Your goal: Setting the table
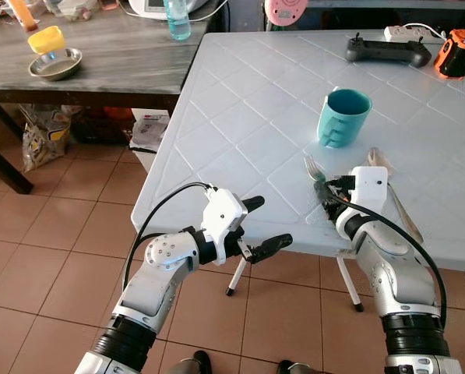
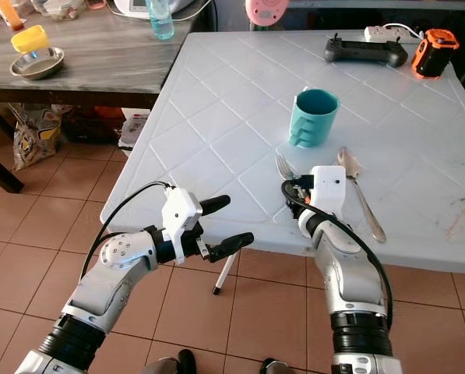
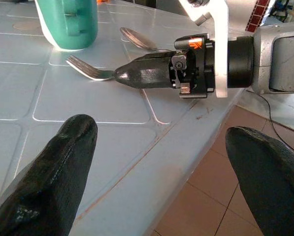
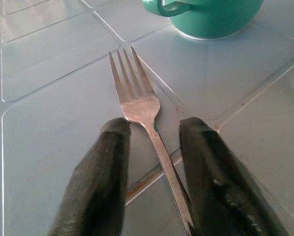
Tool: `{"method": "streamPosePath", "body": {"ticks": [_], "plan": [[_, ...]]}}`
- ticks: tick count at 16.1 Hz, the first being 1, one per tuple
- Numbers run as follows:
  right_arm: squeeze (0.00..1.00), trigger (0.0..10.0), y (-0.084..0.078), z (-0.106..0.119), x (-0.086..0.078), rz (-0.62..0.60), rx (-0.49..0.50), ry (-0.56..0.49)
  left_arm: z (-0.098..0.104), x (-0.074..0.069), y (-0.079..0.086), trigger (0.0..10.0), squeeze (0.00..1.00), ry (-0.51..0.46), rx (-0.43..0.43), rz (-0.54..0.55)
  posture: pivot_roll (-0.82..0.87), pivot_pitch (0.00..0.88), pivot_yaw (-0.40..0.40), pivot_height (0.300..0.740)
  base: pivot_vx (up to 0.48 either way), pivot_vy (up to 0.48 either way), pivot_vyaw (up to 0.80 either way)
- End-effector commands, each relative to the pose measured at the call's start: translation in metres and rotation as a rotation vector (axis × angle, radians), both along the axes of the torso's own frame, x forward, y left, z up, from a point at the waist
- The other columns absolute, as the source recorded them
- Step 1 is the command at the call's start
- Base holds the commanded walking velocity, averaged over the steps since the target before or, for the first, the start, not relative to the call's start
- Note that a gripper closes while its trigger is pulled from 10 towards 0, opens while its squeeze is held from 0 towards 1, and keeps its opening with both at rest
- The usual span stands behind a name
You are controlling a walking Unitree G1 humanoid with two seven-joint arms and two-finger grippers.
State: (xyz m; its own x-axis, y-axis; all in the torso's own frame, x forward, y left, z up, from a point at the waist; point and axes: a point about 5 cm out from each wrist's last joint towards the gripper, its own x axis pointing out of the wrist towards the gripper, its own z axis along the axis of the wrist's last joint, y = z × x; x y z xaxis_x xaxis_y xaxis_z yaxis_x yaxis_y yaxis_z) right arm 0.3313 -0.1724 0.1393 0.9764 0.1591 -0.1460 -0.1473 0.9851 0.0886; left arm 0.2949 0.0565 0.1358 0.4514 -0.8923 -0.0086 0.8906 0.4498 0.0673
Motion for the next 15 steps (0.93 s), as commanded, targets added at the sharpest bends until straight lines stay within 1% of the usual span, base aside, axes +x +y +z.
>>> {"method": "streamPosePath", "body": {"ticks": [1, 5, 6, 8, 11, 15], "plan": [[0.00, 0.0, 0.015, -0.034, -0.011, 0.087, 0.031, 0.166, 0.000, -0.002, 0.000, 10.0, 0.00, -0.007, 0.016, 0.000, 0.07, 0.188, 0.085, 0.740, 0.000, 0.000, 0.00], [0.00, 0.0, 0.011, -0.037, -0.014, 0.090, 0.008, 0.195, 0.000, -0.001, 0.000, 10.0, 0.00, -0.008, 0.018, 0.005, 0.07, 0.187, 0.081, 0.740, 0.000, 0.000, 0.00], [0.00, 0.0, 0.009, -0.037, -0.014, 0.086, -0.011, 0.204, 0.000, -0.001, -0.001, 10.0, 0.00, -0.009, 0.018, 0.010, 0.07, 0.186, 0.078, 0.740, 0.000, 0.000, 0.00], [0.00, 0.0, 0.008, -0.038, -0.015, 0.094, -0.026, 0.213, 0.000, -0.001, -0.001, 10.0, 0.00, -0.009, 0.019, 0.012, 0.07, 0.186, 0.078, 0.740, 0.000, 0.000, 0.00], [0.00, 0.0, 0.009, -0.045, -0.018, 0.102, -0.053, 0.248, -0.001, -0.002, -0.002, 10.0, 0.00, -0.010, 0.016, 0.017, 0.07, 0.186, 0.073, 0.740, 0.000, 0.000, 0.00], [0.00, 0.0, 0.004, -0.048, -0.019, 0.071, -0.066, 0.261, -0.001, -0.001, -0.003, 10.0, 0.00, -0.010, 0.014, 0.020, 0.07, 0.184, 0.070, 0.740, 0.000, 0.000, 0.00]]}}
